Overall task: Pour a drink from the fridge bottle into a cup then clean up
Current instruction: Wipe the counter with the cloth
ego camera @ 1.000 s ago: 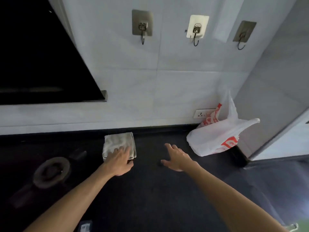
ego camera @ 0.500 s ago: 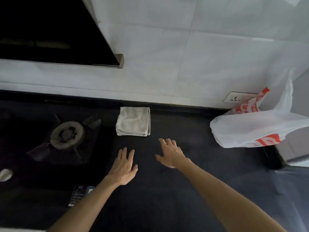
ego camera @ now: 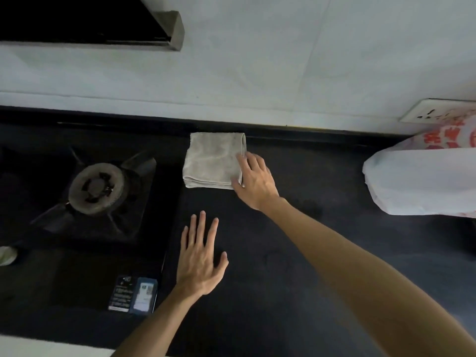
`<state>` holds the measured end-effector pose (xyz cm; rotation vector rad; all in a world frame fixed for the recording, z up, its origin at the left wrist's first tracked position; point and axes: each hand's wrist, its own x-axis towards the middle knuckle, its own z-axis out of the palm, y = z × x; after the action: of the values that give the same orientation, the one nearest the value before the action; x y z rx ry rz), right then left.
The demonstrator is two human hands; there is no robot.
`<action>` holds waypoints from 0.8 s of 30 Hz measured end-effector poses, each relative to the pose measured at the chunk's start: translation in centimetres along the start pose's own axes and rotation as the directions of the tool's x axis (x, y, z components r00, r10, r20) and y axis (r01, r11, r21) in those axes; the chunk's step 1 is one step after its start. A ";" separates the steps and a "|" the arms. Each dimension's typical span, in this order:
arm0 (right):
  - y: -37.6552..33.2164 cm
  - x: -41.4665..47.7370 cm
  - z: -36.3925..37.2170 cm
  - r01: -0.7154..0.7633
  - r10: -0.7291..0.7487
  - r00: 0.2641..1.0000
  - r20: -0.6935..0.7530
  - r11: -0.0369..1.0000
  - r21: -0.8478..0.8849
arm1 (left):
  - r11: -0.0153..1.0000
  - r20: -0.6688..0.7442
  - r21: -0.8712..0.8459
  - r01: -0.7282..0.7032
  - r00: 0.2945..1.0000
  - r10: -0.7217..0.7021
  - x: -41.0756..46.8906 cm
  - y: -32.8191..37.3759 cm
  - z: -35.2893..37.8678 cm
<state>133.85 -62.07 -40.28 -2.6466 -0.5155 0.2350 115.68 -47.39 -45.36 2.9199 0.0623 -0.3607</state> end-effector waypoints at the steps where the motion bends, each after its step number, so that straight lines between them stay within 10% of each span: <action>1: -0.6 1.3 0.3 0.019 -0.019 1.000 0.023 1.000 0.009 | 1.000 0.001 -0.007 0.001 1.000 -0.001 0.0 0.1 0.0; 24: 3.9 3.5 3.6 -0.035 0.085 0.984 0.157 0.955 -0.296 | 1.000 -0.062 0.001 0.000 0.998 0.000 0.1 -0.2 0.6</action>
<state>137.41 -62.57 -45.46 -2.9502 -0.5616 0.4345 115.60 -47.34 -46.01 2.9320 0.0712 -0.2707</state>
